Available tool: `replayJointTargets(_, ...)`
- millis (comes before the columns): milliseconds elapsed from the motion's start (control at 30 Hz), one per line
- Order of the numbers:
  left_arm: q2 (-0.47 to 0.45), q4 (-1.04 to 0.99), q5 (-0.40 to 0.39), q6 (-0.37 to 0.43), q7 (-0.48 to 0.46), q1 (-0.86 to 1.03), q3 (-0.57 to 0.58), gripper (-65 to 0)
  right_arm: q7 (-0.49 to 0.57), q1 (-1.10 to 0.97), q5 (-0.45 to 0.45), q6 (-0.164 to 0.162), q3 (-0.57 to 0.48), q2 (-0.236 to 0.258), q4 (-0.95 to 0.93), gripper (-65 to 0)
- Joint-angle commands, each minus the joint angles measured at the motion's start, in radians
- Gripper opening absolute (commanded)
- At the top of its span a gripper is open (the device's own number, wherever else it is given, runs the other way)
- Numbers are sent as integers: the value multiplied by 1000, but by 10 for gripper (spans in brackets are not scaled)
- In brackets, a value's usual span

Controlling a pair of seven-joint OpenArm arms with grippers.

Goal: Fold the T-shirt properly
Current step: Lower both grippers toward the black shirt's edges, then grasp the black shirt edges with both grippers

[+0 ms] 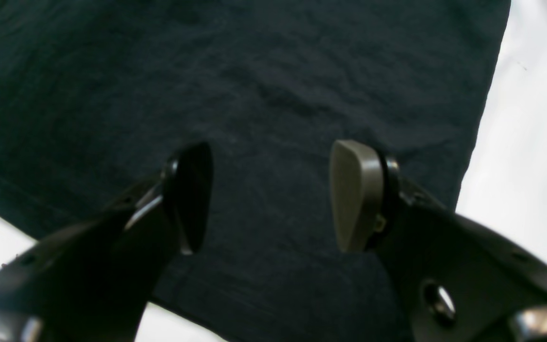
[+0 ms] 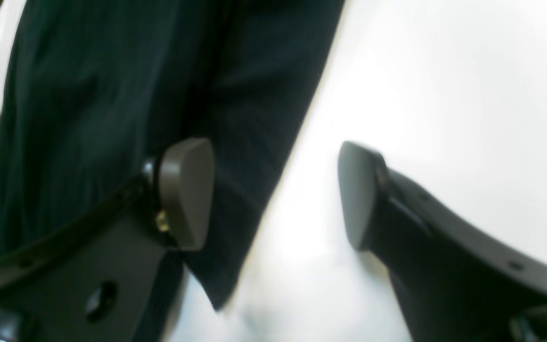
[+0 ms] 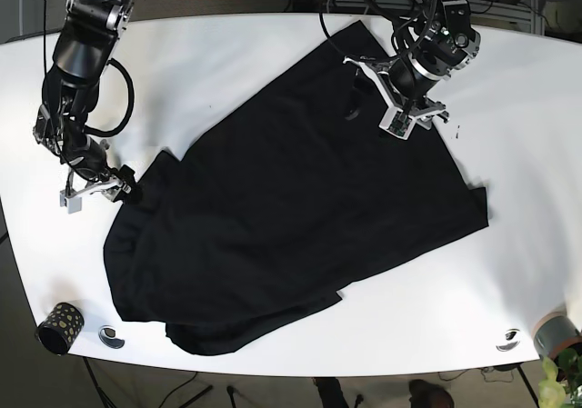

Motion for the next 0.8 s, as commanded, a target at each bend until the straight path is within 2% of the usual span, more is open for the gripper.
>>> replayJointTargets(0,4,16,-17,-7,-23,-2,2,-283,23,27,10,7,2,13,-22,-249)
replayJointTargets(300,1,16,-18,-7,-21,13,89,-283,29,65,8,1,0,-24,-77,-250)
replayJointTargets(500,3,19,-18,-7,37,13,144,-283,29,59,8,0,0,-50,-77,-260)
replayJointTargets(600,1,19,-18,-7,40,13,149,-283,29,58,8,-2,0,-50,-77,-347)
replayJointTargets(767,-3,19,-18,-7,43,13,149,-283,29,58,8,1,0,-42,-76,-606)
